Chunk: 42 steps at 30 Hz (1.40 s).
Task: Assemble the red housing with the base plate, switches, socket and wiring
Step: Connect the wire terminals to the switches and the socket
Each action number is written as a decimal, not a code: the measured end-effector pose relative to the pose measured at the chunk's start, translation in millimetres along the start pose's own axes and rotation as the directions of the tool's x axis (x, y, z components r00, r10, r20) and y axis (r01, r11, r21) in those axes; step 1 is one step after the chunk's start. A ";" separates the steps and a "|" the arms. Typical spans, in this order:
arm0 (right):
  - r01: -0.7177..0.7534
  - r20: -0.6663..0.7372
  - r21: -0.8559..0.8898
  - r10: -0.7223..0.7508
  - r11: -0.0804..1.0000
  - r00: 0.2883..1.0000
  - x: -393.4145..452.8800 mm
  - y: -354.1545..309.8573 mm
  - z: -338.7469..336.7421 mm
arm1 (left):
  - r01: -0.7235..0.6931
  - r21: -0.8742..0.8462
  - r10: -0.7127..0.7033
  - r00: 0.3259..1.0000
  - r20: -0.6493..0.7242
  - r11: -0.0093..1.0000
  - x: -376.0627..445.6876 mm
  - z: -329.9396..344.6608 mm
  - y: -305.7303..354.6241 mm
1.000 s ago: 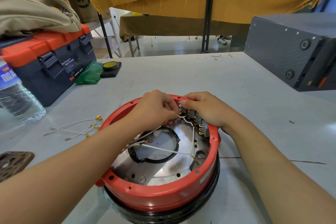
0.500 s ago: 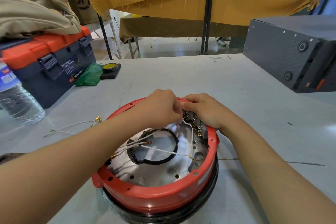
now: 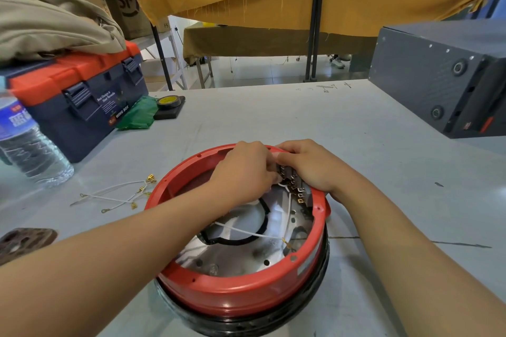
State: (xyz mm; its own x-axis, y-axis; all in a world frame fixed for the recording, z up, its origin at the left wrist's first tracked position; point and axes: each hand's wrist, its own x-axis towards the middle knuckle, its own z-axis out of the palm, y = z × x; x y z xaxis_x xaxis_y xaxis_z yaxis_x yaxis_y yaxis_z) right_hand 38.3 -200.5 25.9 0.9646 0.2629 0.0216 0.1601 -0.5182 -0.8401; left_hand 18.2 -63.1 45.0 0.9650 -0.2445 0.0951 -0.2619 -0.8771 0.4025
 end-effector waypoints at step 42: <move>0.007 0.007 0.009 -0.007 1.000 1.000 1.8 1.0 0.0 | -0.102 0.027 0.101 0.994 0.030 0.994 -2.5 -2.4 -0.1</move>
State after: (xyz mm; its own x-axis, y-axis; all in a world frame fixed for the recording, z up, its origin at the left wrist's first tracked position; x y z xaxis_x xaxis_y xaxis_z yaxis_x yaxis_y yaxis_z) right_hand 40.2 -200.5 25.2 0.9620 0.2719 0.0237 0.1646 -0.5088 -0.8450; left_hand 15.8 -61.4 46.8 0.9327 -0.3442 0.1079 -0.3591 -0.8584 0.3662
